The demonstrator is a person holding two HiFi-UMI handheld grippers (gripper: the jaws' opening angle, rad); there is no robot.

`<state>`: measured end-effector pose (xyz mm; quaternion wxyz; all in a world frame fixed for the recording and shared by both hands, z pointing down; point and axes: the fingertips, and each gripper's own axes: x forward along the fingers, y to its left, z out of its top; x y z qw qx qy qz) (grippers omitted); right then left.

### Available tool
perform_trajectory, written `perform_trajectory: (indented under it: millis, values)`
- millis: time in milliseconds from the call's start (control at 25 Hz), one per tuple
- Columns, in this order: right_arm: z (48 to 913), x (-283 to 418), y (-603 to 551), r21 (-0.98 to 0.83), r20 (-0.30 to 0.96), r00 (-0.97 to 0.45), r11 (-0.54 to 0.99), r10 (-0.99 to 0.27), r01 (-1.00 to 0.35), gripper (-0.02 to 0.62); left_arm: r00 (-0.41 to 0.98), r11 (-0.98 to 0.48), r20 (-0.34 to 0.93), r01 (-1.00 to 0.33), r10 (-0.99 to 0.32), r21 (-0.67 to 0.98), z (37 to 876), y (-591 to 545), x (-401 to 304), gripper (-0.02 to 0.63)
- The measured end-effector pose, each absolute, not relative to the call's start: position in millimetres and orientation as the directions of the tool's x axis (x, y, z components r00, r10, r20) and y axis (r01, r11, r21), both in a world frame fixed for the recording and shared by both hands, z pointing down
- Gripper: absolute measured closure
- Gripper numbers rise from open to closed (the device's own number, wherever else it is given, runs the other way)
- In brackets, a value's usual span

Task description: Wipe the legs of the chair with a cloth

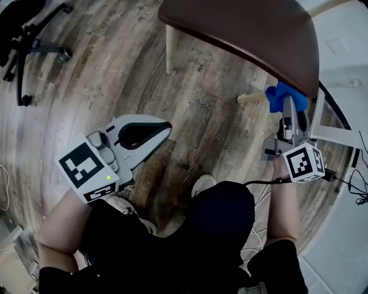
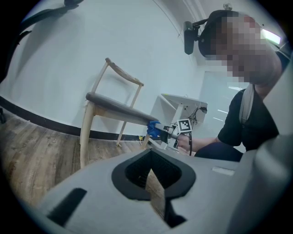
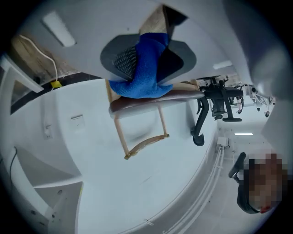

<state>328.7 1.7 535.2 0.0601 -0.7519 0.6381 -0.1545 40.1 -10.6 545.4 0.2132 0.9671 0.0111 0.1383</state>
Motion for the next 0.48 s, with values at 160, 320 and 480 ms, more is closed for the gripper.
perform_trajectory:
  millis: [160,320,480]
  values:
    - [538.4,359.7,23.4,-0.199,0.205,0.233,-0.274,-0.950,-0.941,0.494,0.961,-0.910,0.266,-0.037,0.082,0.414,546.8,-10.2,39.4,0.598]
    - [557.2,371.4,23.9,-0.031,0.257,0.292,-0.310,-0.921,-0.950,0.494,0.959,-0.907,0.273,-0.044,0.079,0.418,550.0,-9.9,39.0,0.598]
    - [573.3,367.2,17.6,0.029,0.267,0.311,-0.315,-0.912,-0.949,0.494,0.958,-0.904,0.279,-0.054,0.073,0.423,553.4,-12.3,36.7,0.598]
